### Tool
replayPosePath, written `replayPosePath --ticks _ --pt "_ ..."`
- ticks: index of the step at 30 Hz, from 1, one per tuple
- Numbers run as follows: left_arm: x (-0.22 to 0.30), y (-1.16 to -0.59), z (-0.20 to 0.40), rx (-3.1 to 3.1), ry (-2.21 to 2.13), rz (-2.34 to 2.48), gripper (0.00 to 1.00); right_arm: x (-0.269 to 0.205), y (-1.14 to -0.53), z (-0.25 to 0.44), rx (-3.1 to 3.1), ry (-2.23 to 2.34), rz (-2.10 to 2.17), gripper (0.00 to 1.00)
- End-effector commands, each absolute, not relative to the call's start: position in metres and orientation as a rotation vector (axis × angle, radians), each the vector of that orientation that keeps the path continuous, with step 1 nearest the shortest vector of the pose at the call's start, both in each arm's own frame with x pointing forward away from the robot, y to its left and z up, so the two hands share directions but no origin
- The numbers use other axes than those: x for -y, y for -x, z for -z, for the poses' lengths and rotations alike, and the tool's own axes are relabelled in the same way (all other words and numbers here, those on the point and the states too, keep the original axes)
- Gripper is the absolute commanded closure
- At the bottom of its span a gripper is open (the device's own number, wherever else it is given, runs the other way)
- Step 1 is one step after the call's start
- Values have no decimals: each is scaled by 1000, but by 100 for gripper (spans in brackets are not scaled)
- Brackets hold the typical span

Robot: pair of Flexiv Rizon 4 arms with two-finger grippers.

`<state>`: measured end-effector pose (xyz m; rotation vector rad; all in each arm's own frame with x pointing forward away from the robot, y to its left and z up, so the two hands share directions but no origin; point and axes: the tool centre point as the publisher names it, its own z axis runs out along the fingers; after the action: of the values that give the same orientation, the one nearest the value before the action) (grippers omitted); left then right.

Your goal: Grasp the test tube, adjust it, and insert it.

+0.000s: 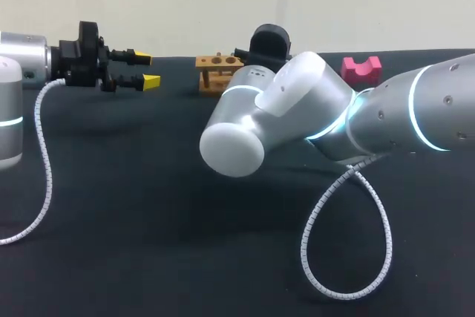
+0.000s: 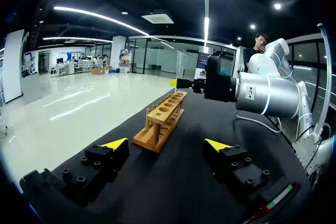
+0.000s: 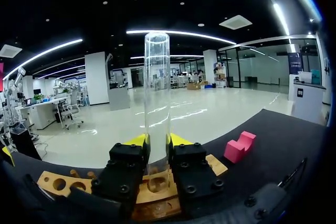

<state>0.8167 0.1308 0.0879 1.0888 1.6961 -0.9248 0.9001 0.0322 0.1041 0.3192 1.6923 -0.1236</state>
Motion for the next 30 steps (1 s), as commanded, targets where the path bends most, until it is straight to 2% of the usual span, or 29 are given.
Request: replayPosePath --ticks 1,8,13,19,30 --pt "-131 -815 -87 -1691 -1087 922 0 -31 -902 -103 -1696 -315 118 83" --pt "-131 -815 -87 -1691 -1087 922 0 -30 -903 -103 -1700 -315 119 64" --pt "-131 -815 -87 -1691 -1087 922 0 -30 -902 -105 -1698 -321 120 60" --pt "-131 -815 -87 -1691 -1087 922 0 -35 -900 -110 -1697 -322 113 48" --pt "-131 -815 -87 -1691 -1087 922 0 -46 -891 -118 -1689 -321 98 51"
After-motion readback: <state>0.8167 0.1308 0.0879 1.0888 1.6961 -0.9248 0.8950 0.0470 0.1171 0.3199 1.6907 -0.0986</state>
